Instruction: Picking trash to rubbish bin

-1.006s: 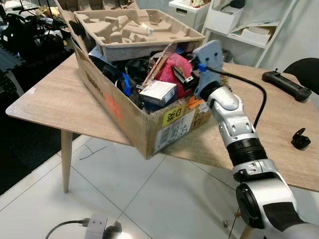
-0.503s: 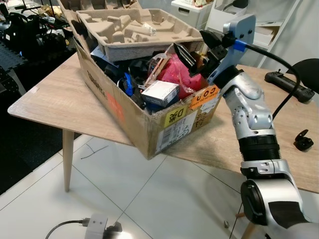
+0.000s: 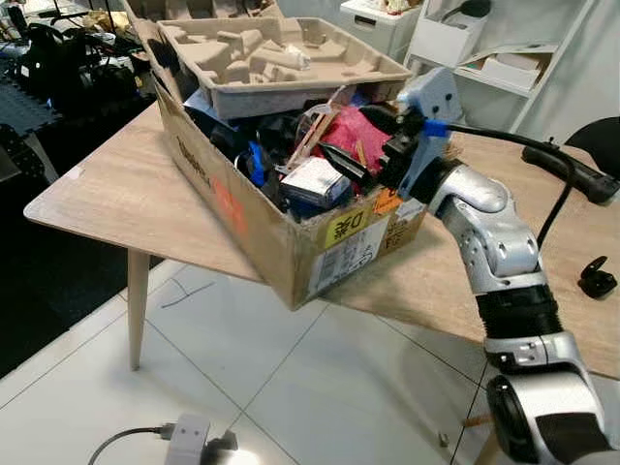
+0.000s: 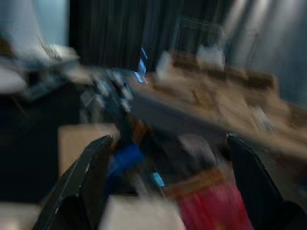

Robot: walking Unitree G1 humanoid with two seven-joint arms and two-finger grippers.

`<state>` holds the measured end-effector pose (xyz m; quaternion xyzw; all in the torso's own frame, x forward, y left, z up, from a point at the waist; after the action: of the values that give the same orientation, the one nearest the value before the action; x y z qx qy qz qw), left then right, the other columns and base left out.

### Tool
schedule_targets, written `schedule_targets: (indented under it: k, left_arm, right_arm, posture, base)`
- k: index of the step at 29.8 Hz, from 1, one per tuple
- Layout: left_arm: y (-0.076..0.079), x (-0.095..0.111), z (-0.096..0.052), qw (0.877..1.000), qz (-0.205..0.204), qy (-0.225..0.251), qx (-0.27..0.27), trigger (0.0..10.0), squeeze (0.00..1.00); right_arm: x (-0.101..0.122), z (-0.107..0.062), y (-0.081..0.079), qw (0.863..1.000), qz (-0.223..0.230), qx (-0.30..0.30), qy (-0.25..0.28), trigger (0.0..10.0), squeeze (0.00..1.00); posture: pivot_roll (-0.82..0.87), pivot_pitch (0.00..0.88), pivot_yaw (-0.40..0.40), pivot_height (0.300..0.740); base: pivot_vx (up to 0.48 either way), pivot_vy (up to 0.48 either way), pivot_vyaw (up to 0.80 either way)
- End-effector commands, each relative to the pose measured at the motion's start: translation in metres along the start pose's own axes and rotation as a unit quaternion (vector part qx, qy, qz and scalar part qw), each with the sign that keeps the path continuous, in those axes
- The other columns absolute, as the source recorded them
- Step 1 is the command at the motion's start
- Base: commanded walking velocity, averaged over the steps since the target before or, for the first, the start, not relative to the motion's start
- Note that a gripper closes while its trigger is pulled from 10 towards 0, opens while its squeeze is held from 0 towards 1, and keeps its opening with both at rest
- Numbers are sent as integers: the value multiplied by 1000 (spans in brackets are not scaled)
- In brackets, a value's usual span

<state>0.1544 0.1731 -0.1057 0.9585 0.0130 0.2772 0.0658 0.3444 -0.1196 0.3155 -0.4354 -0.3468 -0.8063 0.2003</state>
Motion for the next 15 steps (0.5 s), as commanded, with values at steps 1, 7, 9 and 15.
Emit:
schedule_targets:
  k: [1, 7, 9, 15]
  left_arm:
    - [1, -17, -3, 999, -3, -31, -3, 10000, 0]
    - [0, -16, -3, 1000, -11, -26, 1, 10000, 0]
    - [-6, -10, -3, 999, -33, -11, 15, 10000, 0]
    - [-34, 13, -6, 991, -105, 45, 65, 10000, 0]
  right_arm:
    - [16, -4, 3, 999, 12, 3, 45, 10000, 835]
    - [25, -7, -1, 997, 12, 23, 70, 10000, 831]
    - [33, -11, -10, 992, 31, 60, 103, 10000, 831]
    - [34, -31, -54, 962, 96, 227, 118, 10000, 620]
  posture:
    - [59, 90, -55, 740]
    - [59, 85, -55, 740]
    - [58, 84, -56, 740]
    - [60, 81, -58, 740]
  base:
    - [0, 0, 0]
    - [0, 0, 0]
    - [0, 0, 0]
    - [0, 0, 0]
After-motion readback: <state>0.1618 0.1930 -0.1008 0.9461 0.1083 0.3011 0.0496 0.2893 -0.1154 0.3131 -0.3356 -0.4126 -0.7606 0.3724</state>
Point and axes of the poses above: a point about 5 cm out from each wrist's last joint towards the gripper, its own z axis pointing out of the wrist towards the gripper, its own x axis along the axis of the wrist's last joint, y = z × x, the point moved 1 cm from there along z, pointing out of the wrist towards the gripper, and after that the axes turned 9 degrees about -z, right-handed, at the moved point
